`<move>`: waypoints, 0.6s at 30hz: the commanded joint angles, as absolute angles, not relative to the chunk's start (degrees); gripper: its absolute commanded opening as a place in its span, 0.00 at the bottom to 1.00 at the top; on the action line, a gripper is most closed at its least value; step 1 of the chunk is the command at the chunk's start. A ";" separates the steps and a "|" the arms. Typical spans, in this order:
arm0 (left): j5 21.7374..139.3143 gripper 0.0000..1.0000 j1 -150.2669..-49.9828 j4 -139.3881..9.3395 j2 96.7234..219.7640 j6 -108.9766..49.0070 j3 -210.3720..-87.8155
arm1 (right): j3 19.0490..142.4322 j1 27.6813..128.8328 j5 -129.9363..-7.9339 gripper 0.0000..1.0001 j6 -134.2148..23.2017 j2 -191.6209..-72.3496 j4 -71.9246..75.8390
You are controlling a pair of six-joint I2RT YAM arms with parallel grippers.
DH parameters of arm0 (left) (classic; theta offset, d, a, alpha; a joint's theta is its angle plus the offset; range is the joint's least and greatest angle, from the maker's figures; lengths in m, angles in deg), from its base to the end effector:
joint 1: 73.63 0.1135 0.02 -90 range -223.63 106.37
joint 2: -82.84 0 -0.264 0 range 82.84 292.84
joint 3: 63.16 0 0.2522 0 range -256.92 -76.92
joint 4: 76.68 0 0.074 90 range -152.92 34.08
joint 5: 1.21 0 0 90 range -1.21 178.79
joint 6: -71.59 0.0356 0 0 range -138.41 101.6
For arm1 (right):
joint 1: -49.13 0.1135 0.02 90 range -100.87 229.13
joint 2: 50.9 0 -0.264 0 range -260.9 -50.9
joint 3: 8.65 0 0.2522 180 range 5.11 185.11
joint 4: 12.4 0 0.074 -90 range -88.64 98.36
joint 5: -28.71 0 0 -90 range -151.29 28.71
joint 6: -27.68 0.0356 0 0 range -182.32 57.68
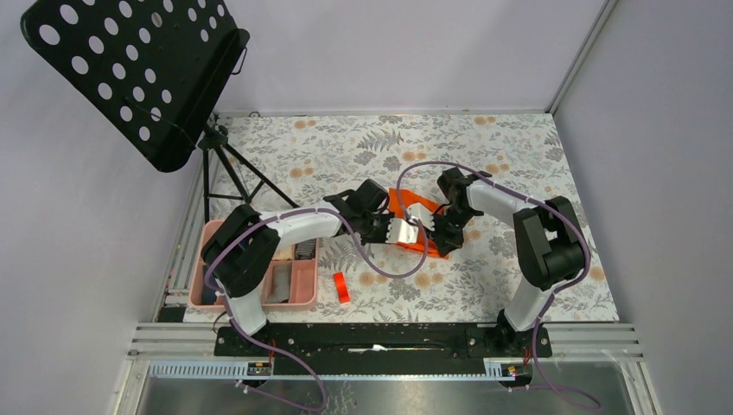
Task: Roll the underwear
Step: Fold the underwear at the center of the board.
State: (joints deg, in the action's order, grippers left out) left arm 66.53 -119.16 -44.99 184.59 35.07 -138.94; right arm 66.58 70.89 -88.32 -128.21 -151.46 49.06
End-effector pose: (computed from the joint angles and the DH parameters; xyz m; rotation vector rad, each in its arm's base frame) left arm 0.2410 -0.2647 0.1712 2.0096 1.5270 -0.4439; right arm 0.2747 0.1271 0.1596 -1.9884 2.0440 0.6052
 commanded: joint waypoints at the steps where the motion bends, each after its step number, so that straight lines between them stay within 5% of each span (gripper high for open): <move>1: 64.43 0.00 -118.67 -41.09 183.16 34.11 -143.91 | 68.91 71.19 -90.51 0.00 -126.19 -147.54 54.66; 18: 59.41 0.00 -116.51 -24.98 190.21 38.30 -158.30 | 74.89 69.65 -94.44 0.00 -122.97 -146.83 64.43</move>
State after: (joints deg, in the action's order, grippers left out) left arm 60.47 -117.79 -27.48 188.37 38.17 -153.87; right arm 70.82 70.60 -89.89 -122.39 -147.48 58.53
